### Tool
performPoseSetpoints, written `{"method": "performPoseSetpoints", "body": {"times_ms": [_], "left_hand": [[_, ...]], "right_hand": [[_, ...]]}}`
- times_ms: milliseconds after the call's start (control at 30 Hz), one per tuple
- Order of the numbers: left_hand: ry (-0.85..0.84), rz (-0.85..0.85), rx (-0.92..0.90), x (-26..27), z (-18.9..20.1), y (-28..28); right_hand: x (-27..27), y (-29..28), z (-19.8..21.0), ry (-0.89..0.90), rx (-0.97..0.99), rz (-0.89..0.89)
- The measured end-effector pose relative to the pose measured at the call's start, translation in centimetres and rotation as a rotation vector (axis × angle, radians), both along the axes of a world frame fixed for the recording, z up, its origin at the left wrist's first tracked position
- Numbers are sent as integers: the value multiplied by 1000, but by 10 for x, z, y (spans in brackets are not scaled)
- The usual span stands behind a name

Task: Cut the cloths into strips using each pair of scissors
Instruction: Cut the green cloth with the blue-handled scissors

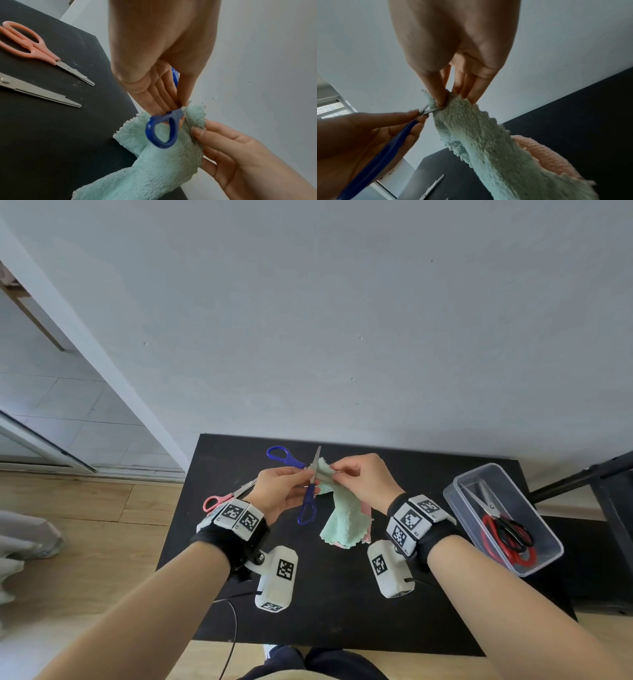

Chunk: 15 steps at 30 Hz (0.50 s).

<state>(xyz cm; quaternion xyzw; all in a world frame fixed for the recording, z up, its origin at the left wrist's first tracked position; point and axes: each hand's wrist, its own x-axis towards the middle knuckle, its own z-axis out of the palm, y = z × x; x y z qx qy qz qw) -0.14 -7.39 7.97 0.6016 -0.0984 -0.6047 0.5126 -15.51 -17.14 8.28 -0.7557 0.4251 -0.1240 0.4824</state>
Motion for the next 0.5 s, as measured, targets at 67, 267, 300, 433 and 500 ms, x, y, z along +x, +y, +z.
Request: {"method": "performPoseSetpoints", "body": {"times_ms": [67, 267, 300, 433, 500], "left_hand": [[-11, -5, 0, 0, -1, -1], [-17, 13, 4, -2, -1, -4], [-18, 16, 3, -3, 0, -5], [-48, 0, -25, -6, 4, -7], [-75, -14, -38, -7, 5, -8]], "right_hand": [[1, -1, 1, 3, 58, 18], [4, -7, 7, -65, 251, -98], [4, -8, 5, -50, 233, -73], [2, -8, 7, -70, 297, -13], [1, -8, 10, -90, 328, 5]]}}
